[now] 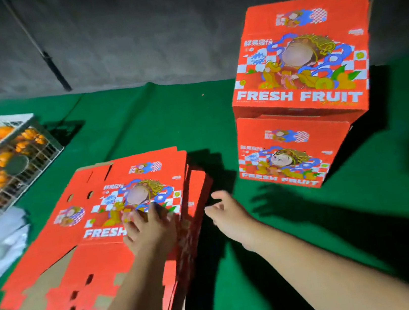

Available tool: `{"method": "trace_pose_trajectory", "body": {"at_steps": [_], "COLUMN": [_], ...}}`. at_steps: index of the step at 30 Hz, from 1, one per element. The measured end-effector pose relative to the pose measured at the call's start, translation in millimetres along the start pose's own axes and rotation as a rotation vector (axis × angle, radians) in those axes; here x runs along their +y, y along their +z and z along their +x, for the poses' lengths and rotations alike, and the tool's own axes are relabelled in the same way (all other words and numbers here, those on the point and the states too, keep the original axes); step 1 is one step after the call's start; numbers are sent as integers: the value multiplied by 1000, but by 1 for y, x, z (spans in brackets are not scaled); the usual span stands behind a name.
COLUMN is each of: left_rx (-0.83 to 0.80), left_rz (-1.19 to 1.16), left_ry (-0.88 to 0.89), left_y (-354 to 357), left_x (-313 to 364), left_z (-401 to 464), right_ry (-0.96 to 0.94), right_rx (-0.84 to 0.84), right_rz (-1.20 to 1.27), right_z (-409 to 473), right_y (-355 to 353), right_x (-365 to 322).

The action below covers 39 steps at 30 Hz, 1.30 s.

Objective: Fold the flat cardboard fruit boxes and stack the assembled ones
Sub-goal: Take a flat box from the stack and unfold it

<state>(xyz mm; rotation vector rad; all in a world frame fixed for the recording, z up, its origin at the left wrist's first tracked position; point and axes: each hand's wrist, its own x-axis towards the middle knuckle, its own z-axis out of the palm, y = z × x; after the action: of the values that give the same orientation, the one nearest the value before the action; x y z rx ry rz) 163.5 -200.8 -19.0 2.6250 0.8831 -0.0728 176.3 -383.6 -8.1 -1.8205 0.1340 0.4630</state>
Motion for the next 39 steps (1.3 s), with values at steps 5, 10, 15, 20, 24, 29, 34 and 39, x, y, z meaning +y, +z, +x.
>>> {"method": "trace_pose_trajectory", "body": {"at_steps": [5,10,15,20,24,29,34,39], "left_rx": [-50,19,220,50,-69,-545,-650,-633], "left_rz": [128,36,-225,-306,-306,-771,-1138,-1134], "left_ry": [247,544,55,150,302,244,249,502], "left_y": [42,38,8,-7,-17,-20,-29,-47], "left_x": [-8,-15,-63,-49,-18,14,26,36], "left_z": [-59,-95,-53,-29,-39,-66,-83,-83], "right_ry": [311,251,266,317,323,317,235,111], "right_rx": [-17,65,-33,91,233,209,70,140], "right_rz": [346,492,667,768,649,432,162,214], "right_z": [-3,-15,-57,-98,-109,-108,-119,-148], "right_y": [41,-6,-81,-121,-138,-136,-165,-203], "right_x": [38,60,110,158,157,112,48,10]}}
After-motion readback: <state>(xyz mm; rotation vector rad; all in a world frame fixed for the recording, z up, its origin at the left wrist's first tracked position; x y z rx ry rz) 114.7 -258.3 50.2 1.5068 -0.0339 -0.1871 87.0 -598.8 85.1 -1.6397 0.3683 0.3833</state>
